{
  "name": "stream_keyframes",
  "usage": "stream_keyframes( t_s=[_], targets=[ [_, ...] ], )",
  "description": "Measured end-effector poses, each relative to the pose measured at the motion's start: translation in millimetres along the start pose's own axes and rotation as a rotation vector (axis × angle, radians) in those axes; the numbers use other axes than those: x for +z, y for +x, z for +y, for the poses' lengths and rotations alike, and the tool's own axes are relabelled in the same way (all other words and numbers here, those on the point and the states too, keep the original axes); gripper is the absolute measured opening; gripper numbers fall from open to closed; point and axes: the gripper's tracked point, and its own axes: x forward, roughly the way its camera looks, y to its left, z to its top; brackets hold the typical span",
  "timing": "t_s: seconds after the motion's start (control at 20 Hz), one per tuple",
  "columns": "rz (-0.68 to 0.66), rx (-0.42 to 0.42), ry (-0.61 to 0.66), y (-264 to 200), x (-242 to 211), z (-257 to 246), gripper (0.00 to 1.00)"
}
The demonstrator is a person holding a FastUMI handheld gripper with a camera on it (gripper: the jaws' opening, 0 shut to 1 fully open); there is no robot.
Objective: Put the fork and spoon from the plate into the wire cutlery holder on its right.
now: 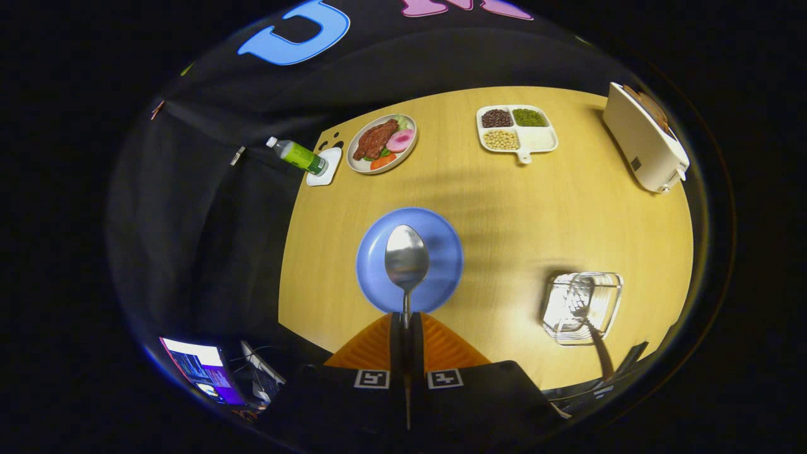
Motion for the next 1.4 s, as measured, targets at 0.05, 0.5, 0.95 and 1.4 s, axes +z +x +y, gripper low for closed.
stream_keyframes(
  t_s=[0.05, 0.5, 0.95, 1.4],
  targets=[
    [0.010, -0.030, -0.008, -13, -1, -17, 0.07],
    [0.320, -0.231, -0.016, -57, -49, -135, 0.07],
    [0.582, -0.311, 0.040, -5, -55, -174, 0.07],
    [0.650, -0.324, 0.042, 22, -46, -183, 0.10]
  ],
)
